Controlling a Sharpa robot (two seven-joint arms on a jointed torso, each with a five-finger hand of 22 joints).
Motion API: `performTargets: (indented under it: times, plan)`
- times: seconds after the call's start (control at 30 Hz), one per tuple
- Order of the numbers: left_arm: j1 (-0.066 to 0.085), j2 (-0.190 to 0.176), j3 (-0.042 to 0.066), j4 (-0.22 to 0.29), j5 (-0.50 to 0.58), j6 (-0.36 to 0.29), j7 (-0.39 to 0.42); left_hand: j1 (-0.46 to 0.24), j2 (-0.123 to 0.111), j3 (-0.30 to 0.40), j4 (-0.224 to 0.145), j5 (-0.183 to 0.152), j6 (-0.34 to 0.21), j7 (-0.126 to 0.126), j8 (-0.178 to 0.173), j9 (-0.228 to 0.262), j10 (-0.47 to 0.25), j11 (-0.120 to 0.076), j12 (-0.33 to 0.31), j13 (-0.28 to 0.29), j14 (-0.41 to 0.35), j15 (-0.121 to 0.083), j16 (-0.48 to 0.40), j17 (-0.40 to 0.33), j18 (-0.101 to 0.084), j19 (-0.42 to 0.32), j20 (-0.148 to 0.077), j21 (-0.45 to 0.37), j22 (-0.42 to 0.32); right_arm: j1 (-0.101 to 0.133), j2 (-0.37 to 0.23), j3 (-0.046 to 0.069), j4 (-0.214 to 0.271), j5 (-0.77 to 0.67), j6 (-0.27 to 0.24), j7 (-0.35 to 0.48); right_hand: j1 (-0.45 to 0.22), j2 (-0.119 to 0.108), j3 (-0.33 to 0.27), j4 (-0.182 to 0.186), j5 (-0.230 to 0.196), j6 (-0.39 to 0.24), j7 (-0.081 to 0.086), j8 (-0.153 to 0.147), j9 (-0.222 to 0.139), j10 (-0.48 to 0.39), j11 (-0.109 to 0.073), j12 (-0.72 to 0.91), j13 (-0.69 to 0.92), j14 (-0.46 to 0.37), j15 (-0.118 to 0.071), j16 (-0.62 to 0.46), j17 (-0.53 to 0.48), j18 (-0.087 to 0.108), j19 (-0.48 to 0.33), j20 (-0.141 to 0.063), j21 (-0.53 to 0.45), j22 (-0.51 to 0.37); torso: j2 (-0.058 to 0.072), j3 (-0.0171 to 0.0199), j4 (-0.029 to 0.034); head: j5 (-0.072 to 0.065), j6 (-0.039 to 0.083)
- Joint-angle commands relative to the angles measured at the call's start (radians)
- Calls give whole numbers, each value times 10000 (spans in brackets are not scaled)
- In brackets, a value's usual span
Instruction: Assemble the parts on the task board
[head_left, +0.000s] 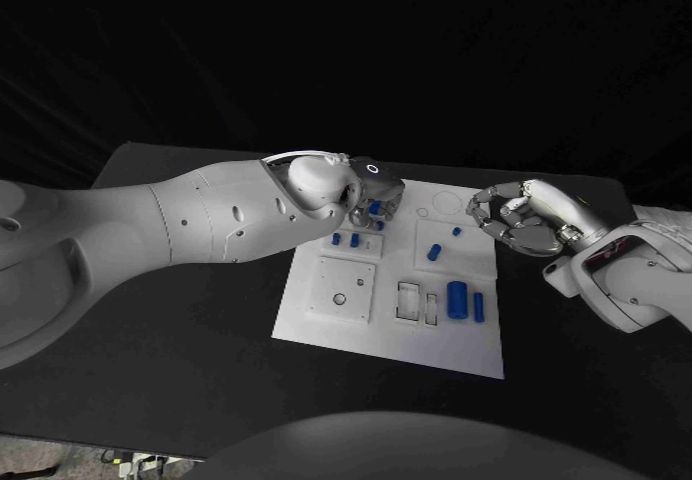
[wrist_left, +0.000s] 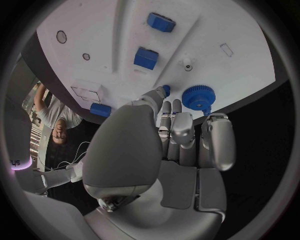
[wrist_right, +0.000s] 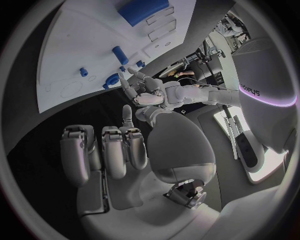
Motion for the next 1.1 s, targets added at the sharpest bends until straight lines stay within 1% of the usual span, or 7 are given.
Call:
performTargets:
  times: [0.03,0.13,0.37,0.67,0.9,1.1]
  plan:
    - [-25,39,4,-10,-53,0,18,19,84,14,-69,64,34,-7,-49,10,55,19,55,21,-63,8,-44,-19,-93,264,-49,-33,2027,-10,-4,-1,14,-52,153,-34,73,-1,-4,-44,56,87,-5,-62,10,1059,-34,39,2629,1060,-8,34,2630,101,405,-29,2,2308,4,-1,2,8,0]
    - [-50,59,2,-30,-53,-9,65,32,100,26,-86,110,55,-4,-40,17,61,17,61,35,-67,9,-38,-24,-94,263,-47,-33,2027,-11,-4,-1,12,-52,158,-46,82,-3,-2,-46,83,89,-5,-63,12,1059,-35,39,2629,1060,-8,34,2630,103,398,-30,-6,2305,6,-2,2,-11,0]
    - [-86,111,0,-77,-53,-32,145,74,147,52,-159,176,167,3,20,51,179,-6,136,106,-78,8,-17,-46,-94,257,-37,-43,2027,-14,-7,-1,14,-54,162,-62,92,-6,0,-51,104,91,-6,-63,13,1059,-36,39,2629,1060,-9,34,2630,105,395,-31,-11,2303,2,-1,1,-6,0]
    - [-127,195,-1,-266,-53,26,154,114,193,71,-238,212,230,22,62,80,334,-12,226,186,-94,9,-10,-92,-91,250,-28,-61,2023,-17,-20,-1,28,-57,177,-72,117,-12,6,-66,145,95,-9,-63,17,1059,-39,39,2629,1060,-10,34,2630,105,394,-33,-12,2303,0,-2,0,-14,0]
    - [-223,282,0,-428,-53,38,166,130,228,94,-262,260,225,29,60,83,333,-3,226,202,-113,11,-35,-146,-87,243,-25,-79,2019,-18,-37,-1,40,-65,190,-75,148,-18,15,-80,222,100,-9,-65,23,1059,-41,39,2629,1060,-13,34,2630,107,388,-36,-20,2300,7,-3,2,-37,0]
    - [-292,349,2,-522,-53,-126,252,196,371,141,-371,294,403,33,175,145,471,-16,302,285,-118,8,-4,-165,-90,249,-20,-67,2023,-19,-44,-1,48,-76,206,-84,148,-18,15,-80,222,100,-9,-65,23,1059,-41,39,2629,1060,-13,34,2630,107,388,-36,-20,2300,5,-1,-4,-42,0]
